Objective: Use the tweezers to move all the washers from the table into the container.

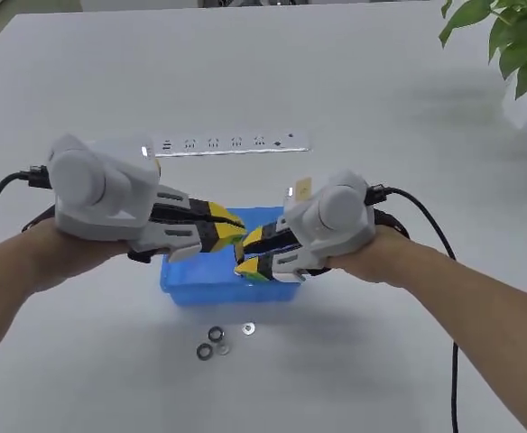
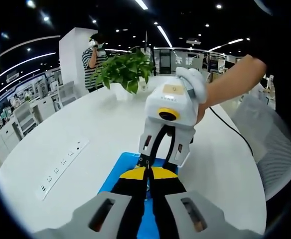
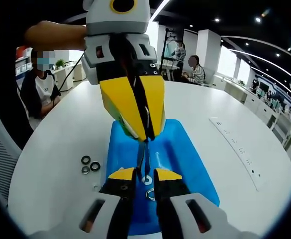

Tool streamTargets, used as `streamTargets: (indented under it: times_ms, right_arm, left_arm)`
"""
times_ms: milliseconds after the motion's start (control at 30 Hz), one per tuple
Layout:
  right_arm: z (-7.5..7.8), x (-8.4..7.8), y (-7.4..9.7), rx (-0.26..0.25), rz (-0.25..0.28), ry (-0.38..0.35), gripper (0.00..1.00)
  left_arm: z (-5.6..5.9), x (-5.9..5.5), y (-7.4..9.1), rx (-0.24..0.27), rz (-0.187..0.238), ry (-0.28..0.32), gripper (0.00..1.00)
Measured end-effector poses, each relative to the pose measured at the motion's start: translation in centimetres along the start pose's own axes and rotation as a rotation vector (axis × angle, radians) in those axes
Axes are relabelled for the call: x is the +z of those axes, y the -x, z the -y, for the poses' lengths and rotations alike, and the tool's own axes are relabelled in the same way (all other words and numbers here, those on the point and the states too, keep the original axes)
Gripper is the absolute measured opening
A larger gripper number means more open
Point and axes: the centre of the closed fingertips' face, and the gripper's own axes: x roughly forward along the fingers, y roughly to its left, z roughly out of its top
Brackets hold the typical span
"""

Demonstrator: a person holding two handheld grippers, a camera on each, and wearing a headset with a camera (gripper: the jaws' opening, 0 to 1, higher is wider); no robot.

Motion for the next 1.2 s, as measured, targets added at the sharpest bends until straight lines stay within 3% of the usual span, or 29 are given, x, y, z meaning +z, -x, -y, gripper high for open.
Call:
streamTargets:
  times_ms: [633,1200]
  right_arm:
    - [-0.4,0.6,3.2,-0.050,-0.021,-0.008,0.28]
    - [-1.2,0.0,6.7,-0.124,-0.069,-0.043,0.47]
  left_arm:
    - [0.6,1.4,0.7,0.001,0.002,-0.023,0.05]
    - [1.9,2.8,2.2,0.012,-0.004,-0.048,0.05]
